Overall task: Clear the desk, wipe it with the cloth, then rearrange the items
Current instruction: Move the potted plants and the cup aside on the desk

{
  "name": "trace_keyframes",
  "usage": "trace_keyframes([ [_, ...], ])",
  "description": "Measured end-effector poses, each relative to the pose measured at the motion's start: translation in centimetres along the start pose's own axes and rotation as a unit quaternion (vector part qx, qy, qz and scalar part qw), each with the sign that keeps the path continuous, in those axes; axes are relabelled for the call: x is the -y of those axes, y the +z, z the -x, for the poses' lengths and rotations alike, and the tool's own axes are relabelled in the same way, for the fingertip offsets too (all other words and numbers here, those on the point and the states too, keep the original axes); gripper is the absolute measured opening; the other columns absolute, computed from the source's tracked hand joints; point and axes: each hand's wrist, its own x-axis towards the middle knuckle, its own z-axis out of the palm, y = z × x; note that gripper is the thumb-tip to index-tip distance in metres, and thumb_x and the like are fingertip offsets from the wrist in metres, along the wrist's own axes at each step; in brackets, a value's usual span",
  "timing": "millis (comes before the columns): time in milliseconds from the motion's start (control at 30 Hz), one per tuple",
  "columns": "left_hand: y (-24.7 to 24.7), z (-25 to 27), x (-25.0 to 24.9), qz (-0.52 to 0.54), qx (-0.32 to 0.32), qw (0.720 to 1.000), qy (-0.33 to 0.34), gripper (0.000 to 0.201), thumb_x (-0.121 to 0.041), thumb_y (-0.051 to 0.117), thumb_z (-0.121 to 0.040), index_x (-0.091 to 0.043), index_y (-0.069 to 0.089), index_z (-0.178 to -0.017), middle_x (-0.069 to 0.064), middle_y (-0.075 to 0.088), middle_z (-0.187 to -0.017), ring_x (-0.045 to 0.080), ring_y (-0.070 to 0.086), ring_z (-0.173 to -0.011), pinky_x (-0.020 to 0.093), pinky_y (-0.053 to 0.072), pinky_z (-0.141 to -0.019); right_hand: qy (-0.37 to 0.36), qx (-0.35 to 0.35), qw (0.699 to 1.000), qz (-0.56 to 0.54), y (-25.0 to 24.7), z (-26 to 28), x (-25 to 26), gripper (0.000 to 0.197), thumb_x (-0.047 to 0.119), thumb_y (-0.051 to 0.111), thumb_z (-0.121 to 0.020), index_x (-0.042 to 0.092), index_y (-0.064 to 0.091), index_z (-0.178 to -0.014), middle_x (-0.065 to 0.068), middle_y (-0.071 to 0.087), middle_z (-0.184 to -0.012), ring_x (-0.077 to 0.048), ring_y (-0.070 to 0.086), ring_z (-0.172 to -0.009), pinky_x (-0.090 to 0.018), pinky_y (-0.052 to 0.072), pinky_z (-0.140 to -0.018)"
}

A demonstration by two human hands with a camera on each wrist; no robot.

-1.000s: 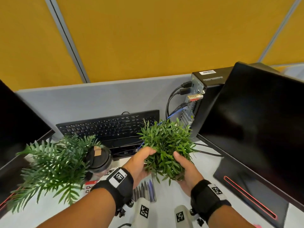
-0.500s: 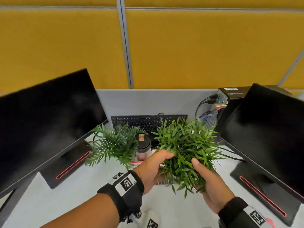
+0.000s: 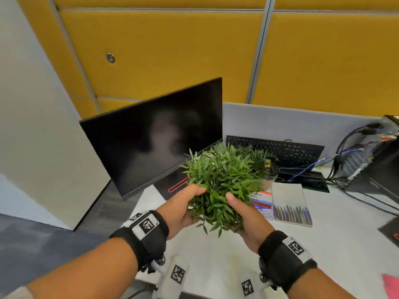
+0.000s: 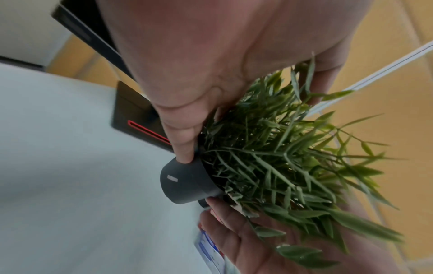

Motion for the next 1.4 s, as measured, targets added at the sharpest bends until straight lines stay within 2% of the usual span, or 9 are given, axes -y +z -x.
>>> trace_keyframes([
  [133,-4.8,-1.1,-0.1,0.015,-0.046,0.999,-0.002,0.036,-0.032,0.06,-0.085,-0.016,0.065,-0.116,0.0,0.072,-0.103,0.019,0.064,-0.08,0.031,0.051,-0.071,0.04,0.012,0.999,0.014,4.1,-4.1,-1.8,0.068,0.057,0.069,-0.067,0.025,0.061,-0.127,0.005,0.072,-0.117,-0.013,0.067,-0.11,-0.034,0.051,-0.091],
  [300,-8.3,-4.0,0.4,0.021,-0.059,0.998,-0.023,0.039,-0.034,0.063,-0.082,-0.016,0.064,-0.116,0.005,0.075,-0.107,0.028,0.068,-0.105,0.043,0.05,-0.101,0.076,0.016,0.997,0.016,5.9,-8.3,-3.3,0.057,0.056,0.067,-0.075,0.025,0.065,-0.122,0.004,0.073,-0.113,-0.013,0.068,-0.107,-0.033,0.05,-0.091],
  [500,-9.8,-6.9,1.0,0.008,-0.042,0.998,-0.035,0.032,-0.034,0.056,-0.088,-0.014,0.065,-0.112,0.004,0.077,-0.1,0.02,0.072,-0.086,0.031,0.054,-0.074,0.103,-0.006,0.994,0.024,5.8,-11.8,-5.8,0.082,0.07,0.078,-0.053,0.032,0.062,-0.124,0.008,0.071,-0.118,-0.015,0.063,-0.115,-0.041,0.043,-0.106],
  [767,-10.5,-9.6,1.1,-0.02,-0.044,0.996,-0.072,0.039,-0.037,0.055,-0.087,-0.015,0.062,-0.118,0.008,0.074,-0.109,0.023,0.07,-0.1,0.028,0.053,-0.07,0.118,-0.021,0.992,0.032,5.3,-14.6,-7.1,0.071,0.067,0.077,-0.061,0.033,0.063,-0.121,0.008,0.073,-0.114,-0.015,0.065,-0.111,-0.043,0.046,-0.103],
  [1067,-11.1,-10.0,1.7,-0.043,-0.065,0.995,-0.058,0.052,-0.046,0.068,-0.074,-0.023,0.057,-0.12,0.005,0.06,-0.128,0.024,0.055,-0.12,0.042,0.043,-0.105,0.103,-0.039,0.994,0.011,4.7,-14.6,-7.9,0.079,0.063,0.083,-0.056,0.038,0.056,-0.126,0.011,0.068,-0.121,-0.014,0.061,-0.114,-0.041,0.046,-0.101],
  [1167,-10.8,-8.8,1.3,-0.111,-0.111,0.988,-0.015,0.039,-0.044,0.066,-0.076,-0.031,0.055,-0.112,0.001,0.055,-0.129,0.02,0.052,-0.116,0.042,0.038,-0.108,0.084,-0.05,0.995,0.015,4.3,-13.1,-7.1,0.083,0.058,0.082,-0.062,0.034,0.048,-0.134,0.008,0.059,-0.133,-0.014,0.055,-0.118,-0.043,0.041,-0.104],
  [1267,-10.2,-6.8,0.4,-0.272,-0.196,0.941,0.044,0.062,-0.045,0.066,-0.075,-0.031,0.046,-0.133,0.003,0.048,-0.143,0.025,0.047,-0.128,0.045,0.036,-0.111,0.059,-0.101,0.992,0.042,3.5,-10.9,-6.1,0.089,0.051,0.076,-0.074,0.024,0.033,-0.148,-0.001,0.046,-0.145,-0.019,0.047,-0.128,-0.044,0.038,-0.11],
  [1333,-9.2,-5.0,-0.1,-0.397,-0.259,0.876,0.087,0.075,-0.042,0.064,-0.077,-0.021,0.036,-0.143,0.006,0.048,-0.143,0.026,0.048,-0.129,0.041,0.039,-0.109,0.024,-0.15,0.984,0.092,2.7,-9.1,-5.3,0.085,0.053,0.074,-0.075,0.018,0.039,-0.145,-0.005,0.05,-0.141,-0.02,0.051,-0.125,-0.045,0.04,-0.109],
  [1400,-7.8,-3.2,-0.9,-0.475,-0.3,0.809,0.171,0.061,-0.038,0.062,-0.079,-0.022,0.046,-0.136,0.006,0.055,-0.132,0.025,0.054,-0.121,0.039,0.043,-0.102,-0.01,-0.202,0.964,0.175,1.9,-8.0,-4.2,0.071,0.053,0.071,-0.076,0.016,0.052,-0.134,-0.004,0.062,-0.126,-0.02,0.058,-0.115,-0.044,0.046,-0.104],
])
